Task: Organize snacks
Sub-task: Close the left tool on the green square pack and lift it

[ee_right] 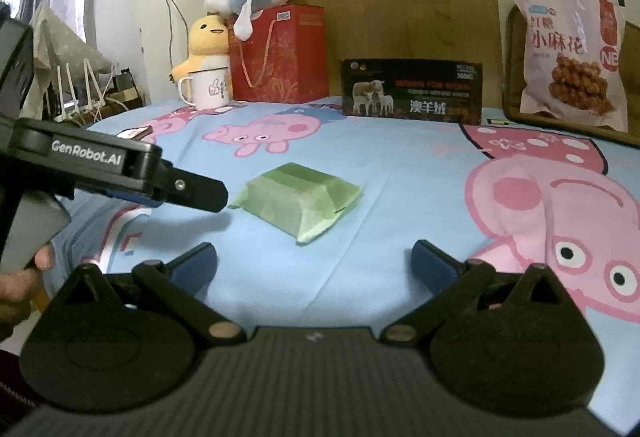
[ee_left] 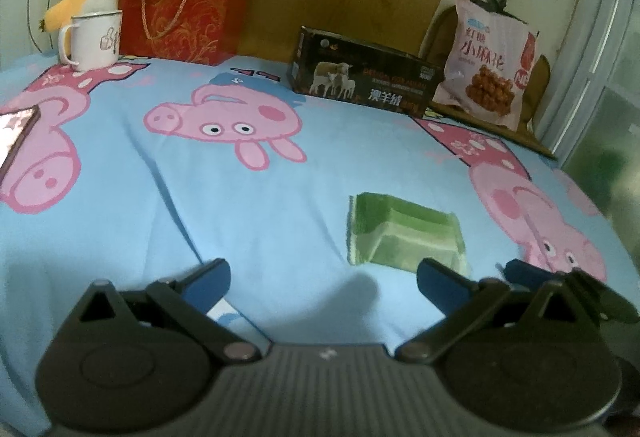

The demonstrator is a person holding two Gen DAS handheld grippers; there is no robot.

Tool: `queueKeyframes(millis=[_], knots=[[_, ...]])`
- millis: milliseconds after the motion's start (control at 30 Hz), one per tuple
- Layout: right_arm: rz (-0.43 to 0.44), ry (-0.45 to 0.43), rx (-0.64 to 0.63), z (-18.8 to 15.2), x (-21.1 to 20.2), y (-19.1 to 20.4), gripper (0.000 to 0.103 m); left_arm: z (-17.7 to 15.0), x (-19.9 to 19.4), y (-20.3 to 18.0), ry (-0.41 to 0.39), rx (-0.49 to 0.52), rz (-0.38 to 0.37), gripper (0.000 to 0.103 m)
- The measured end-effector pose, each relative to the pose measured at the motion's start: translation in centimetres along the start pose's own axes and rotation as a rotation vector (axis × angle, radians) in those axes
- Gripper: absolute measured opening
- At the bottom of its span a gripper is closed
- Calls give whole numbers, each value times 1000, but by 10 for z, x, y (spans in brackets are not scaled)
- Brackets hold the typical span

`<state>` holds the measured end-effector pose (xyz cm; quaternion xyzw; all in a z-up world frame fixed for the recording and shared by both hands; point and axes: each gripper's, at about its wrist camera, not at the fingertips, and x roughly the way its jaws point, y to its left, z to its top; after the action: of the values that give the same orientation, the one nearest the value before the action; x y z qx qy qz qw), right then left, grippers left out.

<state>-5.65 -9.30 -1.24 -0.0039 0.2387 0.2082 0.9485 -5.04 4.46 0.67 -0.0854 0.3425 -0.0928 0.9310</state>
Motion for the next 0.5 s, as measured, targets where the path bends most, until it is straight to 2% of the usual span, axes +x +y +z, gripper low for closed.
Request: queueKeyframes(millis=[133, 500], knots=[[-5, 8, -28, 1, 1, 4, 103, 7, -3, -2, -28, 36, 48, 103], [-6, 31, -66, 9, 5, 5, 103, 25, 7, 4, -31, 76, 86, 103]])
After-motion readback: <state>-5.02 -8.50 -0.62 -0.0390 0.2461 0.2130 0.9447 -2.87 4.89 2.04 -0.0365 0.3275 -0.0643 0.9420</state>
